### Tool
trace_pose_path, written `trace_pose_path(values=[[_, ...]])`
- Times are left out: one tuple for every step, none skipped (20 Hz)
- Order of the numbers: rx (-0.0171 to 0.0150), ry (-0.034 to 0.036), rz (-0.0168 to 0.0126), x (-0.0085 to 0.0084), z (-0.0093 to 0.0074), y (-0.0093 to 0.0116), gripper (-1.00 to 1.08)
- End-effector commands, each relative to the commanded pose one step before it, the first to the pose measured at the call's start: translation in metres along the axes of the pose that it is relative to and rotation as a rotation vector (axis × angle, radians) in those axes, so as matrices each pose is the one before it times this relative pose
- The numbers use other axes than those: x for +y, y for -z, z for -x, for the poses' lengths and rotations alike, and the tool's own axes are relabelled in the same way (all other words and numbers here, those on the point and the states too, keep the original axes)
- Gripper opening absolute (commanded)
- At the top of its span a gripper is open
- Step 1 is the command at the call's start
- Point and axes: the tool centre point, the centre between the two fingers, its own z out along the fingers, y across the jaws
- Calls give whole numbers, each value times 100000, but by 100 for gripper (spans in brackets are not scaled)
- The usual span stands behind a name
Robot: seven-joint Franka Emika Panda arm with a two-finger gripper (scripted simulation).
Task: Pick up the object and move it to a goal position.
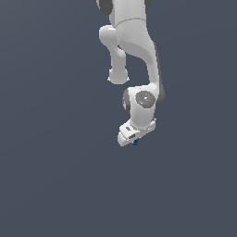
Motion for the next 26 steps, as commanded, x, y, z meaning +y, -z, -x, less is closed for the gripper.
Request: trace_pose_path(values=[[47,-19,27,139,108,309,-100],[0,0,0,92,94,219,-100],[0,0,0,112,115,268,-100],[0,0,0,133,136,318,-100],[0,0,0,154,158,369,-100],[0,0,0,176,179,420,-100],[0,0,0,197,201,472,-100],[0,0,0,219,223,526,-100],[0,0,0,242,246,580,-100],[0,0,0,265,269,636,-100],[0,0,0,288,292,693,-100],[3,33,36,291,309,763,-100],[0,0,0,337,341,813,-100],[0,0,0,360,363,870,-100],[0,0,0,381,384,922,-100],[0,0,0,400,402,971,-100],[0,0,0,417,418,1015,-100],[28,31,-55,425,429,1058,-100],[0,0,0,448,447,1097,-100],[0,0,0,456,453,1118,-100],[35,16,-57,457,453,1121,-100],[0,0,0,455,449,1119,-100],[37,15,-56,458,450,1122,-100],[0,0,0,454,444,1119,-100],[39,14,-55,460,447,1122,-100],[0,0,0,455,440,1118,-100]])
